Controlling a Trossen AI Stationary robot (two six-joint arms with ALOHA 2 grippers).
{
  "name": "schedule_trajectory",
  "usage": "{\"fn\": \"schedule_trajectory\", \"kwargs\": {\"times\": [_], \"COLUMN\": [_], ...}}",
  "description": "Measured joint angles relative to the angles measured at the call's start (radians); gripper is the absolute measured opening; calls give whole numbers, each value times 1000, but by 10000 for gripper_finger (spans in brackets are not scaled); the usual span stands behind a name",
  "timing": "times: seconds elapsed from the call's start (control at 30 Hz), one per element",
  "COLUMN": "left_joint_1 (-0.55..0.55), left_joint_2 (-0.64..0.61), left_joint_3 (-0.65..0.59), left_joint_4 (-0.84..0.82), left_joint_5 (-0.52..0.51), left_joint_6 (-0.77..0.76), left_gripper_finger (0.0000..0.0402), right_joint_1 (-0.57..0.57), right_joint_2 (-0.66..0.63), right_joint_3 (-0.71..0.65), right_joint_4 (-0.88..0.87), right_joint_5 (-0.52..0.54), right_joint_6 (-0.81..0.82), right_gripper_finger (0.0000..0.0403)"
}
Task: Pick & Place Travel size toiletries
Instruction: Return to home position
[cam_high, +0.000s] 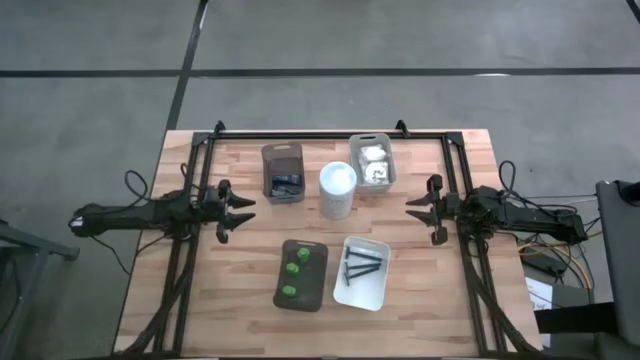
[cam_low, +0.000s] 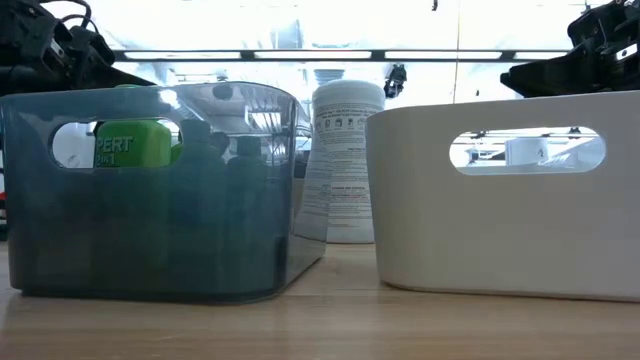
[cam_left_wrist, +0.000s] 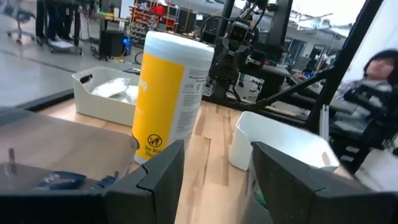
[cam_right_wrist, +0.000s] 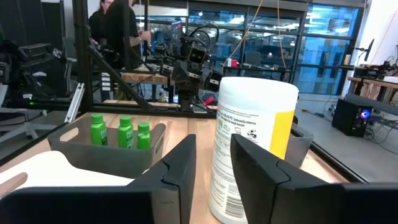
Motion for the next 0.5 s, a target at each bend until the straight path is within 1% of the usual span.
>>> {"fn": "schedule_trajectory", "kwargs": {"times": [0.2,0.5], "left_joint_1": [0,0], "left_joint_2": [11,20], "left_joint_3": [0,0], "left_joint_4": [0,1], "left_joint_5": [0,-1], "left_joint_6": [93,109], "left_gripper_finger": [195,195], "right_joint_1": [0,0], "right_joint_2": [0,0], "right_joint_3": [0,0], "right_joint_4": [0,0], "right_joint_5": [0,0], "right_joint_6": [0,0], "right_gripper_finger": [110,131]}}
